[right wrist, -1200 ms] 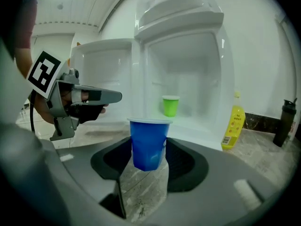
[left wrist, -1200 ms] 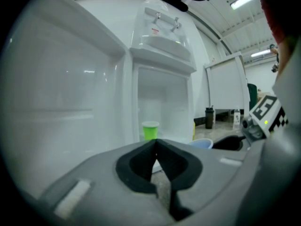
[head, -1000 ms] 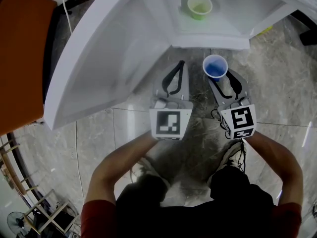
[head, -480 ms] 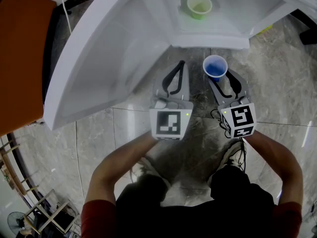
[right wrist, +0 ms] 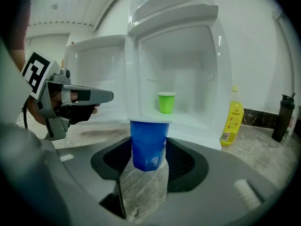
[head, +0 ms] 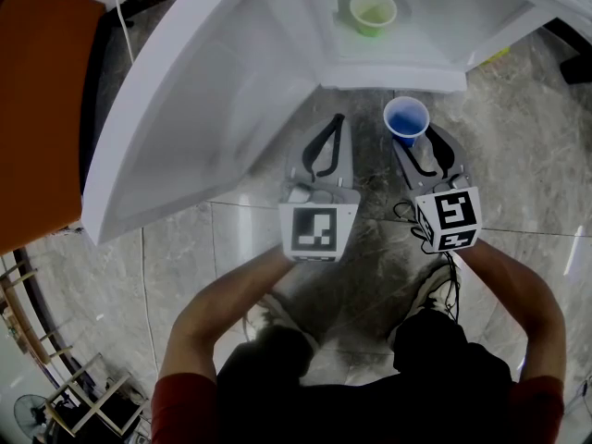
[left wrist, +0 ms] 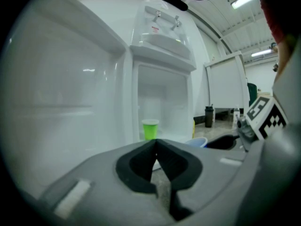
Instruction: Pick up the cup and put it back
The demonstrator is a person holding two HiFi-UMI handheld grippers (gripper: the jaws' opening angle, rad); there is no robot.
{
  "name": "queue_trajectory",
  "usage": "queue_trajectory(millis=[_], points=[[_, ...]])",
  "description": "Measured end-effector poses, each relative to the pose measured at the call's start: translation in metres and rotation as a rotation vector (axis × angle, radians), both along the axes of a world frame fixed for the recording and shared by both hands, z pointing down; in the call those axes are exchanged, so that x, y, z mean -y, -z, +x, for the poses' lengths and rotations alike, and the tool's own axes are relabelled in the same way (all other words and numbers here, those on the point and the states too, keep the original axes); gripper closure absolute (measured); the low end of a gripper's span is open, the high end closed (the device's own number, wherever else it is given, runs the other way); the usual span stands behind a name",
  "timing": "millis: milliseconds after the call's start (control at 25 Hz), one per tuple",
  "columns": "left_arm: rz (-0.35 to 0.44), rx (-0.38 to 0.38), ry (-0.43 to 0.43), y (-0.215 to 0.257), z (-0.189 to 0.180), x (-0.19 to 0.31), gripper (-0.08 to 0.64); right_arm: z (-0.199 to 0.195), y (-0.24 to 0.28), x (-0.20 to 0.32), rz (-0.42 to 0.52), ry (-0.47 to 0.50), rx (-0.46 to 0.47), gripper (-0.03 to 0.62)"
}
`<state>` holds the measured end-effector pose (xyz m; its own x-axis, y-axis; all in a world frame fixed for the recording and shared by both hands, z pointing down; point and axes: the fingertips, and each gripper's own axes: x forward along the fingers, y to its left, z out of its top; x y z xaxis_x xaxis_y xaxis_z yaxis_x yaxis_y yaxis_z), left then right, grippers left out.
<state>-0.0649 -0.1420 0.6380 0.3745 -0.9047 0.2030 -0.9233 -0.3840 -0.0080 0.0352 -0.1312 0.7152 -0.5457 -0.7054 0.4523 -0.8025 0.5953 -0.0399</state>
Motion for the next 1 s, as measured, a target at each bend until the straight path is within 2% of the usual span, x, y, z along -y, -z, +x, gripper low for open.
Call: queue_trajectory(millis=[360, 720, 1000], points=[[-0.008, 0.0, 0.004, -0.004, -0.002, 0.003, 0.56, 0.01, 0.012, 0.034, 0.059, -0.035, -0.01, 0.364], [-0.034, 0.013, 0.0, -0.016, 0.0, 0.005, 0.56, 0.029, 0.036, 0.093, 0.157, -0.132, 0.002, 0.364], [-0.06, 0.009, 0.005, -0.026, 0.0, 0.006, 0.56, 0.028, 0.052, 0.124, 0.262, -0.14, -0.037, 0.364]])
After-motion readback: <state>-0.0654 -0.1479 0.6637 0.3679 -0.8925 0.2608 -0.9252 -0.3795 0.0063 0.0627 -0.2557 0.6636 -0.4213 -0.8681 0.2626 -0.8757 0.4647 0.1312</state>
